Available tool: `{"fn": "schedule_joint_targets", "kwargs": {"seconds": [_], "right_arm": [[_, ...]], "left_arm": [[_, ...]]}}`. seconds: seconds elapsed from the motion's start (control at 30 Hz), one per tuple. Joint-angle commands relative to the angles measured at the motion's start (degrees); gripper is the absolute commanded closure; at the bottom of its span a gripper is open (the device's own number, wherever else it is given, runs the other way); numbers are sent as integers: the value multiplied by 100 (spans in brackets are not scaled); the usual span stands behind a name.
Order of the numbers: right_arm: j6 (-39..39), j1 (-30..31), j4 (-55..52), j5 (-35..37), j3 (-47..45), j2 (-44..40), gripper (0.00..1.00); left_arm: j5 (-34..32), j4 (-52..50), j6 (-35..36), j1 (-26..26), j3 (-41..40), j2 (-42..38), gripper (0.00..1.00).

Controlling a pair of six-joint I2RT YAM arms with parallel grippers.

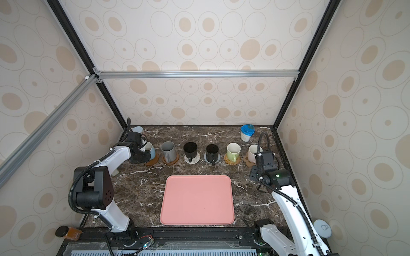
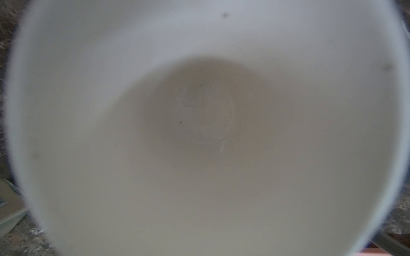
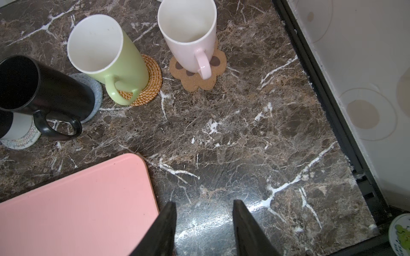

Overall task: Place cups on coasters
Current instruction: Place the cup on the coaster.

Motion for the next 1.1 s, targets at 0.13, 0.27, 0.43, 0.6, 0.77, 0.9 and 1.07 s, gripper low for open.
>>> {"fn": "schedule_joint_targets", "kwargs": {"seconds": [0.13,0.27,0.43,0.6,0.77,0.9,1.07], "right_arm": [[11,-47,-219,160,-73,-118,54],[11,-47,-251,161,-92,-157,54],[-5,-45,-287,206,-103,-208,54],[-6,-47,-340,239,-120,-261,54],[-10,-42,-392,278,-125,-331,54],[-2,-44,-428,300,-135,-373,54],[3,-42,-489,334,-127,-419,54]], "left_arm": [[-72,-13,289,55,418,134,94],[-129,-54,302,59,496,236,94],[-174,-71,293,86,515,306,94],[-168,-66,284,114,498,343,94],[-134,-71,276,126,502,367,90],[-157,-105,278,127,524,405,83],[-129,-82,219,126,533,438,68]]}}
